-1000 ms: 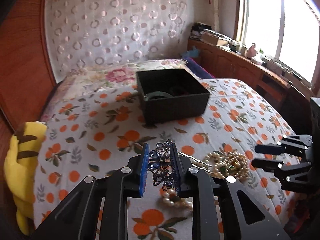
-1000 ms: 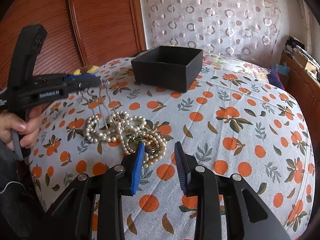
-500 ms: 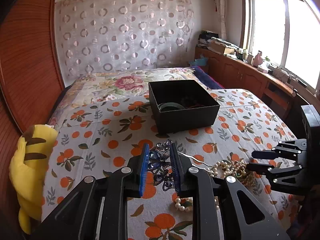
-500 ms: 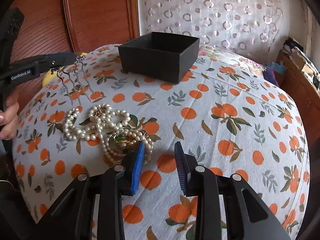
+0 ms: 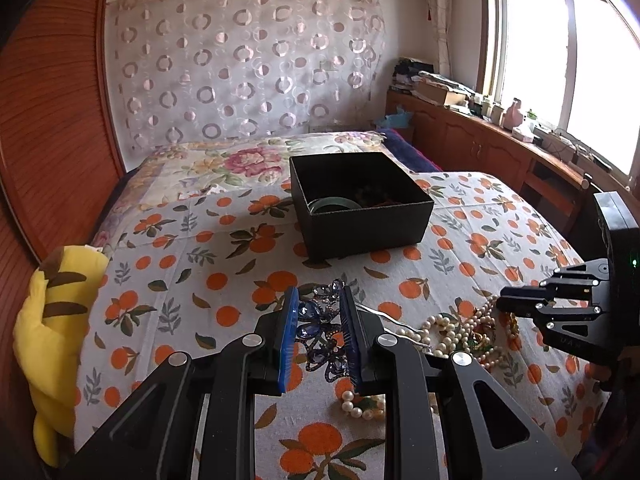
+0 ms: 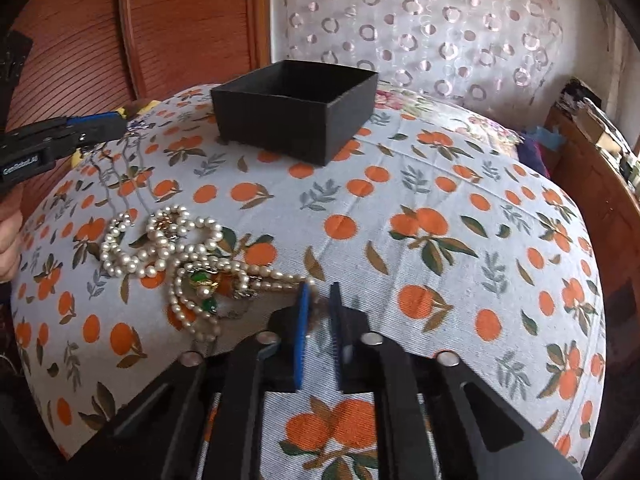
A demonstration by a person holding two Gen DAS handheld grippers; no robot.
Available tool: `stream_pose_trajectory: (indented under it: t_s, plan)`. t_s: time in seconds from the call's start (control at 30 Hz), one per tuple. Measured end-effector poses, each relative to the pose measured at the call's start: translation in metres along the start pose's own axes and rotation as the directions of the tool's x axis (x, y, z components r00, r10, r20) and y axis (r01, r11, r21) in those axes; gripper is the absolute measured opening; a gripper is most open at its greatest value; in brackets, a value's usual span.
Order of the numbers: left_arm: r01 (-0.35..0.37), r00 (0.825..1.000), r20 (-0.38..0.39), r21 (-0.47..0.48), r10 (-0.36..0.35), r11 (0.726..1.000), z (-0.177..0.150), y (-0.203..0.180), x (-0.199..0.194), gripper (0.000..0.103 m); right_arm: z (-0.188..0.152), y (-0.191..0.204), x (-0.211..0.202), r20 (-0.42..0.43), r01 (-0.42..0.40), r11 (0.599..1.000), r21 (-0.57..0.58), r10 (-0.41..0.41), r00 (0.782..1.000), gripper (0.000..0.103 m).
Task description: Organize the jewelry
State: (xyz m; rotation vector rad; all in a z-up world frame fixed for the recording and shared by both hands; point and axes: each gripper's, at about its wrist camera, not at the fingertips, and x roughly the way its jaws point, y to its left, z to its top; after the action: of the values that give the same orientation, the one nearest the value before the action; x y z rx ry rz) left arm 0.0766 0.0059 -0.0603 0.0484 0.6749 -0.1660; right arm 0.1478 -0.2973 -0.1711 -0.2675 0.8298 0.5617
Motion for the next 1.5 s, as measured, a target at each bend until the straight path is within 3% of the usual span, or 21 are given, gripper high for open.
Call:
stream_pose_trajectory:
  t_s: [0.13, 0.3, 0.53, 0.87, 1.13, 1.5]
  plan:
    - [-0.003, 1.0, 0.01, -0.004, 0.003, 1.0, 0.002, -0.001, -0.001, 0.02, 0.0, 0.003, -0.002, 0.01, -0.015, 1.0, -0.012, 0.015, 1.0, 0.005]
    - [-0.007, 0.999, 0.032, -0.011, 0.007, 1.0, 0.009, 0.0, -0.006, 0.02, 0.01, 0.007, -0.031, 0.104, -0.013, 1.0, -0.013, 0.015, 0.994, 0.005]
    - [-0.005, 0.998, 0.07, -0.013, 0.006, 1.0, 0.023, -0.001, -0.016, 0.02, 0.042, 0.017, -0.077, 0.226, 0.0, 0.998, -0.058, 0.013, 0.974, 0.005]
    - [-0.005, 0.994, 0.113, -0.018, 0.007, 1.0, 0.042, -0.001, -0.024, 0.02, 0.08, 0.019, -0.117, 0.327, 0.021, 0.996, -0.086, 0.008, 0.945, 0.005]
    - [-0.012, 0.991, 0.134, -0.015, 0.014, 1.0, 0.058, -0.003, -0.02, 0.02, 0.107, 0.008, -0.126, 0.371, 0.026, 0.996, -0.084, 0.007, 0.928, 0.005]
    - [-0.025, 0.989, 0.148, -0.025, 0.028, 0.999, 0.083, 0.002, -0.001, 0.02, 0.154, 0.011, -0.123, 0.406, 0.101, 0.983, -0.155, -0.029, 0.913, 0.005]
